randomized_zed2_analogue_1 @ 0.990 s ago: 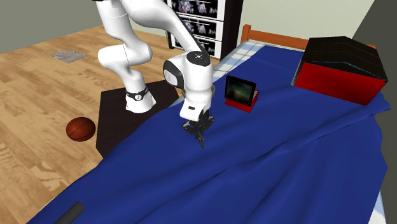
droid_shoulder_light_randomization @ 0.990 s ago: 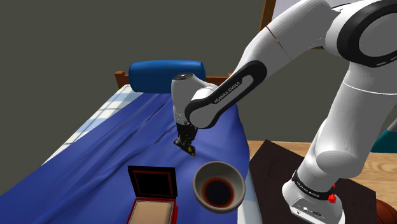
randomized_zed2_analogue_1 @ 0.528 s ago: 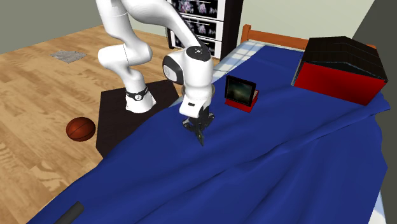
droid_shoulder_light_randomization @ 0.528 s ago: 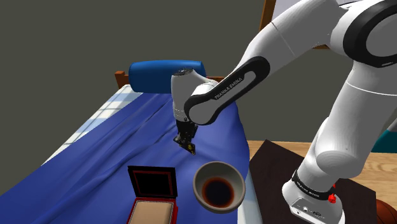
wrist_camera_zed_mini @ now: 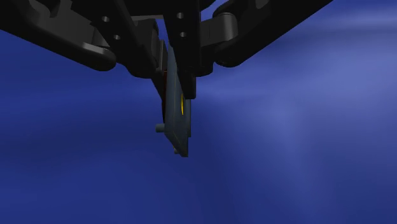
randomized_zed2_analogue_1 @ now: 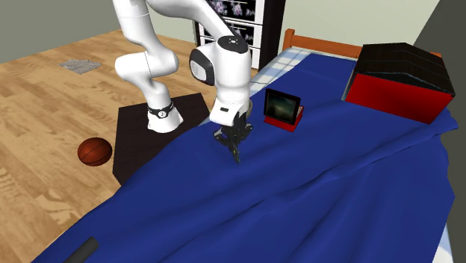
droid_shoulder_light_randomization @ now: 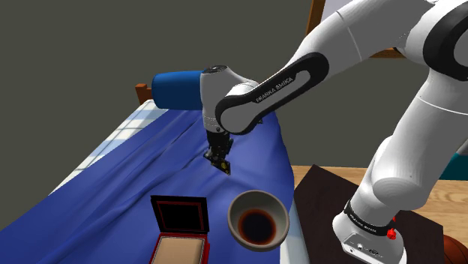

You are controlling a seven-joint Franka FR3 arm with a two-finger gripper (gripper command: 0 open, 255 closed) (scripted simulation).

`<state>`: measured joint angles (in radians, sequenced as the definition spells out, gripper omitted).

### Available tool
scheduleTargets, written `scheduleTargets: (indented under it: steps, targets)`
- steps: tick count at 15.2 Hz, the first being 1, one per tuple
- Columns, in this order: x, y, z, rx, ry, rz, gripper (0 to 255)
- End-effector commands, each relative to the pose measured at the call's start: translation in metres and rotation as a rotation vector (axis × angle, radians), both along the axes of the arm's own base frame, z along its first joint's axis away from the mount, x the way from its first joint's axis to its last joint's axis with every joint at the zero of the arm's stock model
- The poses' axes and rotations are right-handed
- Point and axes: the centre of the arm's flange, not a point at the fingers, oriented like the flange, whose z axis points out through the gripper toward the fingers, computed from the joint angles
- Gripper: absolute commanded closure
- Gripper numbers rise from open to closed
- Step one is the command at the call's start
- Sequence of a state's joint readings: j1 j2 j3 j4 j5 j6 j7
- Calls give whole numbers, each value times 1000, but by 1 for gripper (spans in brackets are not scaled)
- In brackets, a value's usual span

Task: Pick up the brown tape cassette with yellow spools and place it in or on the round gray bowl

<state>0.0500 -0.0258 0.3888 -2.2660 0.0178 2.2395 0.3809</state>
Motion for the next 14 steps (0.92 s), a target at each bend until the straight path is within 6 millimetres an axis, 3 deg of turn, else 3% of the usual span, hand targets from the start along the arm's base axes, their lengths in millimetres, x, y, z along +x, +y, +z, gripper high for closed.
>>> scheduleTargets:
  steps: [1, 14]
  targets:
    - [1, 0, 11, 0, 1, 0, 255]
    - [1, 0, 79, 0, 1, 0, 255]
